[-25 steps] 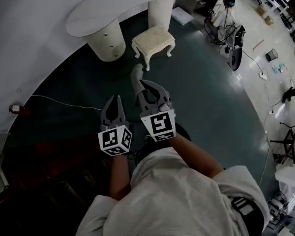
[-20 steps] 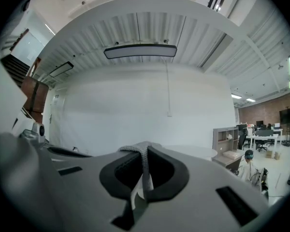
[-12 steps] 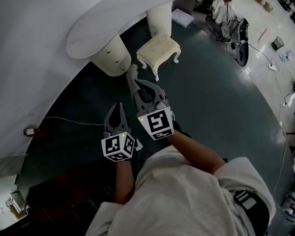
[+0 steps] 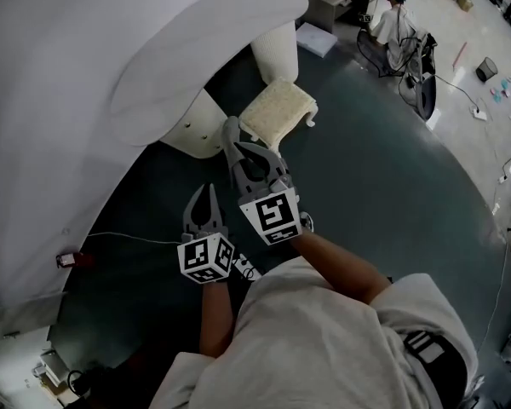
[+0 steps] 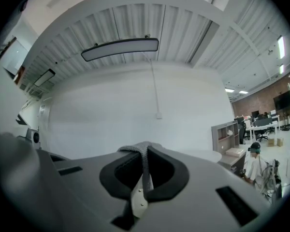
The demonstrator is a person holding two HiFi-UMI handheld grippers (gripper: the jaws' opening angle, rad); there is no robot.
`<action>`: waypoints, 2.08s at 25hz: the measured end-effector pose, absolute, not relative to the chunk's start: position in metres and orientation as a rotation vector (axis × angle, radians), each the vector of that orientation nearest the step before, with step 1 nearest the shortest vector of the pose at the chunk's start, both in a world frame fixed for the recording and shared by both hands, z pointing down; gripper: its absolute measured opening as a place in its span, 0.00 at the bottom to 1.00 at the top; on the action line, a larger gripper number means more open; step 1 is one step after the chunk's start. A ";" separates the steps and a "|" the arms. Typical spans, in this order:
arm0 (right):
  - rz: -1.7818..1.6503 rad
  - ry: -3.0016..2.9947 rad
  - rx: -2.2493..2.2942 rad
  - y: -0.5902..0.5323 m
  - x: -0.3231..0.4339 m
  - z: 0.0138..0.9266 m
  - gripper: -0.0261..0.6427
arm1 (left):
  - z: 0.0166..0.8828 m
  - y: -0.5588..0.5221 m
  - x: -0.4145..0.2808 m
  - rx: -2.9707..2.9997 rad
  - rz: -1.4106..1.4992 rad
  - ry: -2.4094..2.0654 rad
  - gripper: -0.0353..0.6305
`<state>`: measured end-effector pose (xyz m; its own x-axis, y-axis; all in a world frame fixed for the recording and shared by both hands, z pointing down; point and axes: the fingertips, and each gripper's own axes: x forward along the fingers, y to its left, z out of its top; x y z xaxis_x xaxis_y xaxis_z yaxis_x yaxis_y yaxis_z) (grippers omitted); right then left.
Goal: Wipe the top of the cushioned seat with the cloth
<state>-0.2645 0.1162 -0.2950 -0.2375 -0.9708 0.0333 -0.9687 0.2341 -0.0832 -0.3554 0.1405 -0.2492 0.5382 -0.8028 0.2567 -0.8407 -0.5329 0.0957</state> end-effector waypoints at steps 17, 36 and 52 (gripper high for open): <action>-0.353 2.249 -2.214 0.017 -0.136 -0.221 0.06 | -0.209 0.010 -0.223 2.684 0.430 -1.056 0.07; -0.372 1.752 -2.830 -0.035 -0.003 -0.194 0.06 | -0.172 -0.094 -0.102 2.829 0.485 -0.335 0.07; -0.625 1.856 -2.685 0.051 0.110 -0.078 0.06 | -0.063 -0.011 -0.001 2.667 0.661 -0.463 0.07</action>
